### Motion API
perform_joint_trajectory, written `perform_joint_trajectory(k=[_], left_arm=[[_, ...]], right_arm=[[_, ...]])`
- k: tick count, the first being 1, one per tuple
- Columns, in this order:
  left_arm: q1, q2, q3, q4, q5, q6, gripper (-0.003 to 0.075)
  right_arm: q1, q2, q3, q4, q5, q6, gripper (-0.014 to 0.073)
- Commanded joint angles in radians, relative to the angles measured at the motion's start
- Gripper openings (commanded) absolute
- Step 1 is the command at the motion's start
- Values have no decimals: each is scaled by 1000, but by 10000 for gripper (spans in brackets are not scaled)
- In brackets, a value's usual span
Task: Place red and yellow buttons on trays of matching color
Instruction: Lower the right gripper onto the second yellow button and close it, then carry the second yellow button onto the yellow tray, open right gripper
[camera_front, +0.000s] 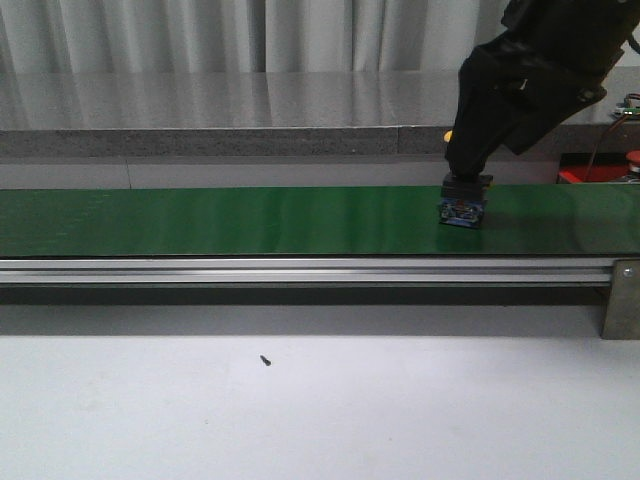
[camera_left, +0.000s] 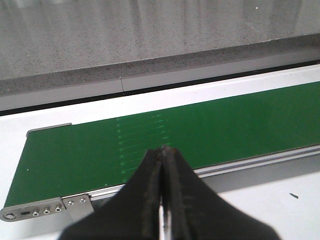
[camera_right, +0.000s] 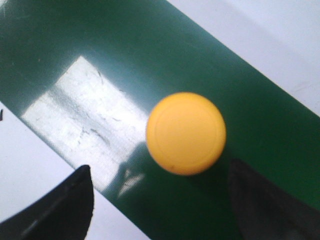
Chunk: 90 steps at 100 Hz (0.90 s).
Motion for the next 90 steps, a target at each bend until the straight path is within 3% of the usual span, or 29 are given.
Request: perform_joint_trajectory(k=[1,21,39,45,90], left_arm=[[-7,6,-27,-8,-72,1,-20],[-7,6,-27,-8,-72,1,-20],[-7,6,-27,-8,-72,1,-20],[-7,6,-27,-8,-72,1,-20],[-7,6,-27,-8,-72,1,-20]], right_arm=[[0,-25,-33,19,-73,-12,556],[0,21,-69,18,-82,-12,524],[-4,36,-107,6,-47,-12,262],[-14,36,-122,5,-19,-10,226],[-146,29,-140,-3,92,43,223]])
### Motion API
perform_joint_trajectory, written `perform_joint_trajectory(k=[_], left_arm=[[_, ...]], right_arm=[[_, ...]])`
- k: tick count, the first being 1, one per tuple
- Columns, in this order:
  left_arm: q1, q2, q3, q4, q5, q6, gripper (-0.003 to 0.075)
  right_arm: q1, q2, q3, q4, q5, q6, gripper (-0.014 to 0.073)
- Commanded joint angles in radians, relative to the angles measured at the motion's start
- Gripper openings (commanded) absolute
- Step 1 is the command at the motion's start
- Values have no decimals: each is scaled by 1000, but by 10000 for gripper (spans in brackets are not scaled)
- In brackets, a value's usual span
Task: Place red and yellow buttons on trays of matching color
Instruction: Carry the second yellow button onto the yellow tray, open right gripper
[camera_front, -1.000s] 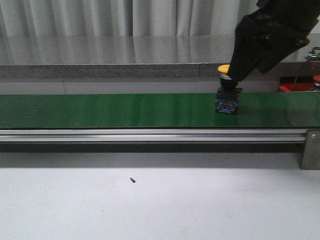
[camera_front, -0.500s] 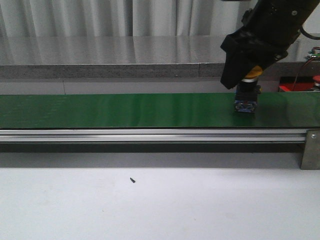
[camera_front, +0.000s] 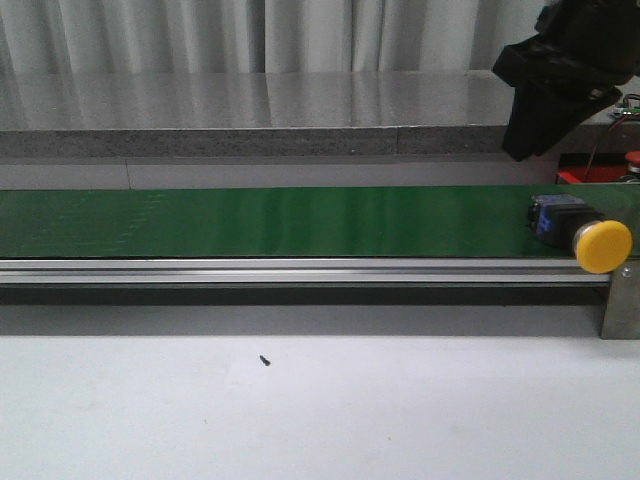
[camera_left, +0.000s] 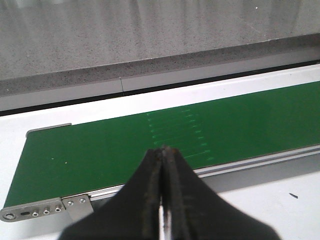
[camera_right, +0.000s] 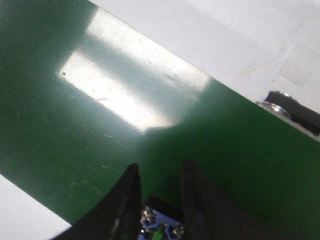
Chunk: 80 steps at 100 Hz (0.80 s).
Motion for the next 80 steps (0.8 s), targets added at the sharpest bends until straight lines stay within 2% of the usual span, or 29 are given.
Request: perform_joint_trajectory(k=[1,12,26,32,60,80], left_arm=[[-7,6,-27,-8,-72,1,-20],[-7,6,-27,-8,-72,1,-20],[-7,6,-27,-8,-72,1,-20],[-7,6,-27,-8,-72,1,-20],[-7,6,-27,-8,-72,1,-20],[-7,6,-27,-8,-72,1,-20]], right_arm=[[-30,-48,-33,9,11,16,223],[-47,-57,-33,10,66,39,261],[-48,-71,-33,5,100,47,478],[-48,-71,-33,-1,105,65,543],[-48,-55,-33,-191,159,192,552],[-48,1,-33,-216,220,217,552]])
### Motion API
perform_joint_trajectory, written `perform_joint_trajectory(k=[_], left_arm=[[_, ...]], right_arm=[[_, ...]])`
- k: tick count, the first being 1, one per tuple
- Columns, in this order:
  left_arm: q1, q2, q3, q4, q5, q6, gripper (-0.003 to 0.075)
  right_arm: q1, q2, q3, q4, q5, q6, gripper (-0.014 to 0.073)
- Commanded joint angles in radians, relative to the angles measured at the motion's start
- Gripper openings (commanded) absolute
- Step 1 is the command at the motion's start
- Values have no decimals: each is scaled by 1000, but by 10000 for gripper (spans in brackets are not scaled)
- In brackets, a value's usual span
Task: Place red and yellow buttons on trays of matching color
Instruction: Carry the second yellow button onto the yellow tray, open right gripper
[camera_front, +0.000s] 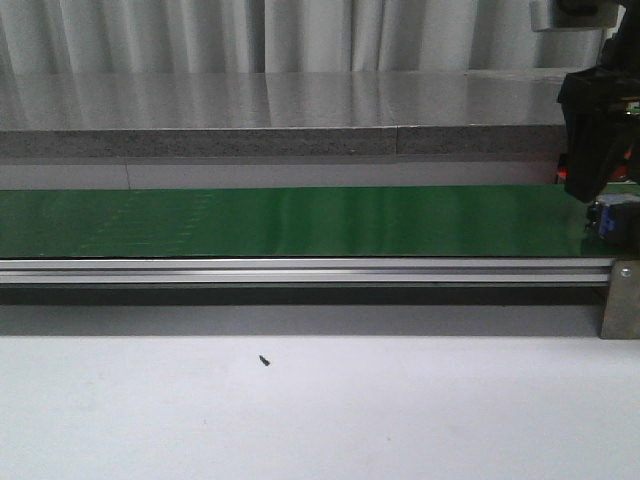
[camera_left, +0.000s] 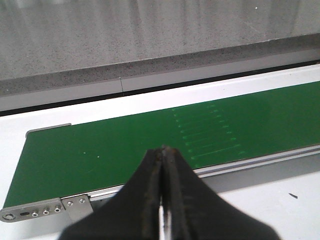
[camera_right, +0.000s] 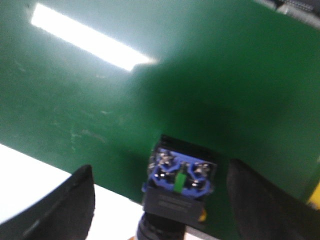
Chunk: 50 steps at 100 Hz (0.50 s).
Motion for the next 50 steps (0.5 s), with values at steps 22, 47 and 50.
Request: perform_joint_trajectory(k=[22,47,50], left_arm=[[-7,6,-27,-8,-72,1,-20],[-7,6,-27,-8,-72,1,-20],[-7,6,-27,-8,-72,1,-20]], right_arm=[[-5,23,-31,-38,49,40,361],[-100,7,-31,-36,100,40,199],[-118,-3,-31,-31,100,40,199]])
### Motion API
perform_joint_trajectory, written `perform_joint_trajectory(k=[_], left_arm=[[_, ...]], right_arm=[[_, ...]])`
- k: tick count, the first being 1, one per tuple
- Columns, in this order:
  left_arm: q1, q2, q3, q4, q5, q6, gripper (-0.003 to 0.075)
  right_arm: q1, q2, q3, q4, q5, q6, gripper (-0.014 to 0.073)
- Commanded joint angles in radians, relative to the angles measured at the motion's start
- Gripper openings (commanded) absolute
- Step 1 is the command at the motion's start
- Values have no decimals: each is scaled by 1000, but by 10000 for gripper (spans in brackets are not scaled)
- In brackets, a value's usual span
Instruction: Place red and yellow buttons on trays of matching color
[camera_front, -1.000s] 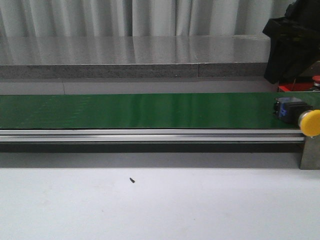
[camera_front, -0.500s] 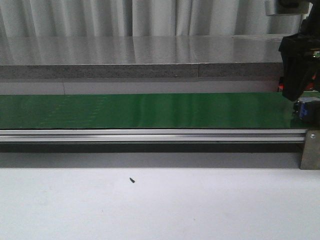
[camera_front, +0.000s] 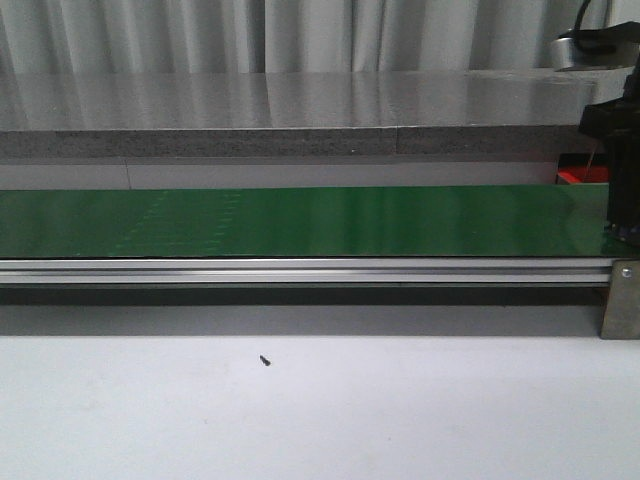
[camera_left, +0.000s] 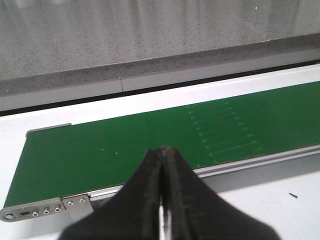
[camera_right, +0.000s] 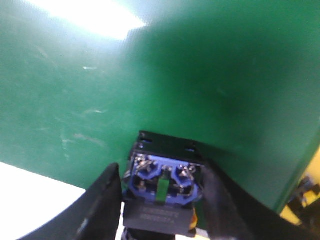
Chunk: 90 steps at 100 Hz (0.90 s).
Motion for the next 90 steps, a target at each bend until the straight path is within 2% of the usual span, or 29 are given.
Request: perform_joint_trajectory(k=[1,19,43,60,68,83,90], left_arm=[[-7,6,-27,-8,-72,1,-20],[-7,6,-27,-8,-72,1,-20],[-7,6,-27,-8,-76,1,-20],[-7,6,-27,-8,-76,1,-20],[-7,6,-27,-8,-76,1,-20],[-7,6,-27,-8,-76,1,-20],[-7,6,-27,-8,-76,1,-20]], right_arm=[[-58,-61,-20,-4,46,-4,199],[-203,-160,-23,0,26,-8,199],[-472,-188,-31,8,28,-8,199],[-524,-155,-31,31,-19,-8,204],[-524,-134,-31,27,-24,-9,262],[-524,-121,-31,15,-38,-8,472],[-521,-122,-31,21,-55,-7,494]])
